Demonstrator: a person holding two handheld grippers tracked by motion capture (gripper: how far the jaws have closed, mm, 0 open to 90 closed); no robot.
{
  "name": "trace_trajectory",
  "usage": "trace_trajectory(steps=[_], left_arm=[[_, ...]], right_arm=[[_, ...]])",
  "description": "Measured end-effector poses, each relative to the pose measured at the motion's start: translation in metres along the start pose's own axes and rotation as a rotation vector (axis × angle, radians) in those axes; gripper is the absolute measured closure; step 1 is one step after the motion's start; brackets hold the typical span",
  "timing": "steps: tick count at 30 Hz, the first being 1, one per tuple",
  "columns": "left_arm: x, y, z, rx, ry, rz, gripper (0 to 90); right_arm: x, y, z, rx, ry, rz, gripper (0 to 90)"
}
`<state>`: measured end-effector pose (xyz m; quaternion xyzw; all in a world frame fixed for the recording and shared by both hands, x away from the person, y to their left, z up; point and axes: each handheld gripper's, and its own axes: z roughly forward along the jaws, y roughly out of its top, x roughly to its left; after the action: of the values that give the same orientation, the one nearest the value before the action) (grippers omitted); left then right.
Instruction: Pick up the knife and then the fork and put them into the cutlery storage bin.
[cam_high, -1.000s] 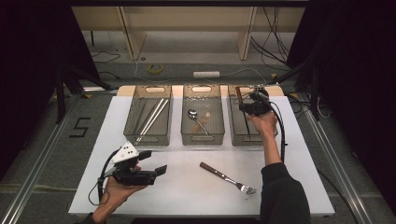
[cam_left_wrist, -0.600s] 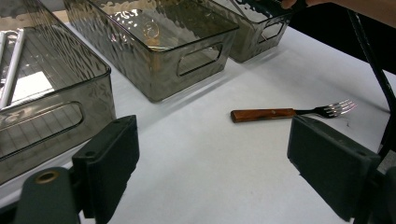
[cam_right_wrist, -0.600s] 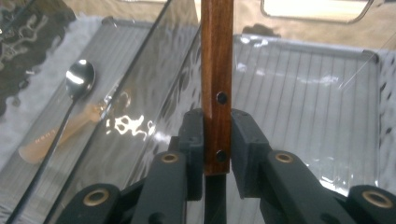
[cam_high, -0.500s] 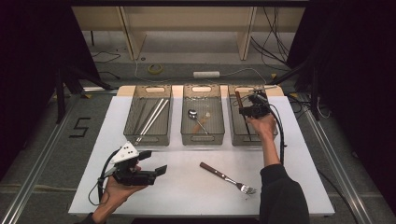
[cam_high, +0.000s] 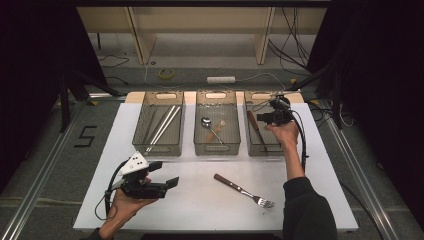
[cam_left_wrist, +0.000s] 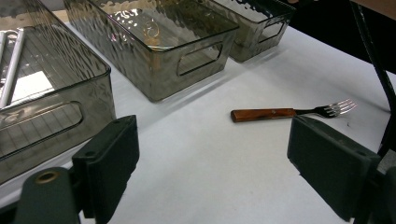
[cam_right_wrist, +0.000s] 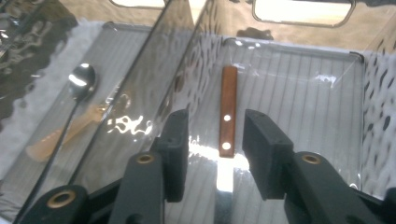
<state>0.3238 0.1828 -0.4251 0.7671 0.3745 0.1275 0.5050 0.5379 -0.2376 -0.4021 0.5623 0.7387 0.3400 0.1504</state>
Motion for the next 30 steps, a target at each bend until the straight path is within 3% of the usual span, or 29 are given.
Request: trace_trajectory(steps=[6,13,22,30], left_arm=[[0.0,0.0,0.0,0.003,0.001,-0.001,16.2],[0.0,0.0,0.0,0.001,0.003,-0.002,16.2],[0.0,0.0,0.0,0.001,0.004,0.0,16.2],[0.0,0.0,0.001,0.003,0.004,-0.001,16.2]], right_arm=[[0.006,0.0,-0.012,-0.019,0.052,-0.031,51.9],[0.023,-0.003,-0.028,0.003,0.108,-0.123,38.4],[0.052,-0.015,-0.054,0.021,0.192,-0.267,34.1],[0.078,-0.037,-0.074,0.035,0.256,-0.373,32.8]])
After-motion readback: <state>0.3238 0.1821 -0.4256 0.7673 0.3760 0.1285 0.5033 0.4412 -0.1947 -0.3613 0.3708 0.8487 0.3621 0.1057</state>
